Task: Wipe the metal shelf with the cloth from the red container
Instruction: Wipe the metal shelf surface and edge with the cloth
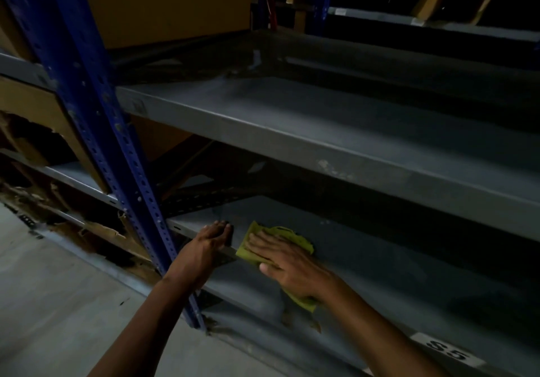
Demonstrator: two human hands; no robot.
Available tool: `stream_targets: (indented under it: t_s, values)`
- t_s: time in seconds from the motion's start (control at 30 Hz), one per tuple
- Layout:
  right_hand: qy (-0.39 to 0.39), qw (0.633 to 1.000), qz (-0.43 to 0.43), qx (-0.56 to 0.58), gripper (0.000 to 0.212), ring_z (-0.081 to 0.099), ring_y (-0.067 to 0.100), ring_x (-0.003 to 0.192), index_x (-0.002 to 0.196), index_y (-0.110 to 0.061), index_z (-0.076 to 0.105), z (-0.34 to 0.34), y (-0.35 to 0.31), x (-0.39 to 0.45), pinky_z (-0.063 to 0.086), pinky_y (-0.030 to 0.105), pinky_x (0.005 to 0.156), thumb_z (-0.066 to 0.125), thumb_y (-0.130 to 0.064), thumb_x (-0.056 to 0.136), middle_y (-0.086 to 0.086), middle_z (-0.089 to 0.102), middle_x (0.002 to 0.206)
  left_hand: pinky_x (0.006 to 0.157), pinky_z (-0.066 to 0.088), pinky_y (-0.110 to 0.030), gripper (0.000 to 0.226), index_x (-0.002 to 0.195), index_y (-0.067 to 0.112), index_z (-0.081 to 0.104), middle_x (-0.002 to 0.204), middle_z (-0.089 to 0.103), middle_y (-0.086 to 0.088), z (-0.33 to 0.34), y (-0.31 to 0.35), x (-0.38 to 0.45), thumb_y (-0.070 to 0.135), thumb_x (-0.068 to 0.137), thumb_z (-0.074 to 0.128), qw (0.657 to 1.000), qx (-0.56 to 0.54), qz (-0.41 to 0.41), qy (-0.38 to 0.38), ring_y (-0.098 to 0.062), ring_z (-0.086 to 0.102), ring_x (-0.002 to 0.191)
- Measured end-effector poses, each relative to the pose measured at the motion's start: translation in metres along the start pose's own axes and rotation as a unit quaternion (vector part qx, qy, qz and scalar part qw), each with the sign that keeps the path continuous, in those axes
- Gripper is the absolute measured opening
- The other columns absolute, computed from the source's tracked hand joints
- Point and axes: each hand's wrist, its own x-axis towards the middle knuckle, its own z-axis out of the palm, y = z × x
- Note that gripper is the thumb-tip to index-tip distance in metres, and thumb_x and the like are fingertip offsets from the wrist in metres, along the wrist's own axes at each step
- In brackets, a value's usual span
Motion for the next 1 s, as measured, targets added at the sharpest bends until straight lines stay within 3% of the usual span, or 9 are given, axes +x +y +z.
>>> stream_targets:
  t_s: [0.13, 0.23, 0.3, 0.37, 0.43, 0.53, 0.63, 0.83, 1.0]
  values:
    - [-0.013, 0.997, 0.003, -0.074, 0.073, 0.008, 0.011, 0.148, 0.152, -0.020, 0.023, -0.005, -0.003, 0.001, -0.008, 0.016, 0.114, 0.040, -0.055, 0.090, 0.000, 0.015, 0.161, 0.108, 0.037, -0.038, 0.058, 0.137, 0.009, 0.048, 0.141, 0.049, -0.012, 0.003, -0.007, 0.001, 0.020, 0.084, 0.070, 0.999, 0.009, 0.010, -0.030, -0.029, 0.042, 0.133]
    - [0.002, 0.990, 0.064, -0.125, 0.080, 0.001, 0.013, 0.148, 0.153, -0.023, 0.015, 0.002, -0.012, 0.015, -0.001, 0.030, 0.119, 0.030, -0.064, 0.086, -0.001, 0.009, 0.162, 0.095, 0.047, -0.027, 0.044, 0.116, 0.004, 0.065, 0.124, 0.062, -0.014, -0.011, -0.001, 0.008, 0.018, 0.076, 0.078, 0.998, 0.016, 0.045, -0.048, -0.027, 0.057, 0.119]
    - [0.011, 0.984, 0.108, -0.142, 0.082, 0.001, 0.017, 0.149, 0.153, -0.022, 0.013, 0.010, -0.019, 0.027, 0.002, 0.039, 0.120, 0.043, -0.059, 0.087, 0.001, 0.008, 0.162, 0.076, 0.055, -0.027, 0.032, 0.094, 0.004, 0.072, 0.101, 0.070, -0.014, -0.026, 0.011, 0.013, 0.010, 0.065, 0.083, 0.999, 0.003, 0.026, -0.021, -0.027, 0.068, 0.095]
    - [0.007, 0.979, 0.132, -0.152, 0.090, 0.000, 0.021, 0.149, 0.153, -0.018, 0.013, 0.015, -0.024, 0.037, 0.002, 0.043, 0.120, 0.057, -0.053, 0.083, 0.005, 0.007, 0.162, 0.061, 0.054, -0.034, 0.019, 0.089, 0.004, 0.070, 0.088, 0.069, -0.012, -0.038, 0.032, 0.020, -0.003, 0.072, 0.070, 0.987, -0.087, -0.102, 0.084, -0.027, 0.067, 0.076]
    - [-0.017, 0.983, 0.149, -0.107, 0.096, -0.002, 0.021, 0.149, 0.153, -0.015, 0.011, 0.012, -0.027, 0.042, 0.001, 0.041, 0.120, 0.061, -0.051, 0.079, 0.007, 0.005, 0.162, 0.057, 0.048, -0.031, 0.010, 0.085, 0.013, 0.064, 0.080, 0.066, -0.004, -0.042, 0.055, 0.028, 0.006, 0.088, 0.058, 0.944, -0.182, -0.204, 0.187, -0.017, 0.061, 0.068]
    - [-0.003, 0.991, 0.131, 0.015, 0.092, 0.016, 0.024, 0.147, 0.150, -0.016, 0.026, -0.004, -0.019, 0.029, 0.013, 0.036, 0.120, 0.061, -0.054, 0.074, 0.010, 0.022, 0.158, 0.051, 0.038, -0.021, 0.017, 0.076, 0.028, 0.054, 0.072, 0.057, 0.010, -0.021, 0.071, 0.030, 0.026, 0.093, 0.054, 0.976, -0.146, -0.136, 0.091, -0.009, 0.057, 0.063]
    - [0.015, 0.991, 0.114, -0.064, 0.080, 0.012, 0.018, 0.148, 0.151, -0.021, 0.024, -0.016, -0.003, -0.017, 0.005, 0.029, 0.118, 0.052, -0.056, 0.085, 0.001, 0.018, 0.160, 0.057, 0.046, -0.026, 0.009, 0.089, 0.033, 0.057, 0.087, 0.054, 0.012, 0.005, 0.058, 0.025, 0.038, 0.089, 0.049, 0.995, -0.023, -0.091, -0.019, -0.012, 0.057, 0.077]
    - [0.026, 0.987, 0.062, -0.144, 0.067, 0.009, 0.011, 0.148, 0.152, -0.029, 0.017, -0.011, 0.008, -0.064, 0.010, 0.035, 0.120, 0.035, -0.056, 0.093, -0.006, 0.016, 0.161, 0.080, 0.051, -0.035, 0.026, 0.114, 0.019, 0.060, 0.113, 0.062, -0.004, -0.002, 0.068, 0.048, 0.022, 0.090, 0.054, 0.985, 0.049, -0.154, -0.054, -0.024, 0.061, 0.099]
    - [0.024, 0.985, 0.064, -0.157, 0.076, 0.003, 0.010, 0.148, 0.154, -0.023, 0.009, -0.006, 0.005, -0.057, 0.008, 0.038, 0.121, 0.029, -0.063, 0.093, -0.004, 0.009, 0.162, 0.116, 0.013, -0.050, 0.085, 0.143, -0.003, 0.027, 0.149, 0.024, -0.030, 0.030, 0.081, 0.063, 0.046, 0.083, -0.006, 0.961, 0.138, -0.141, -0.191, -0.044, 0.015, 0.140]
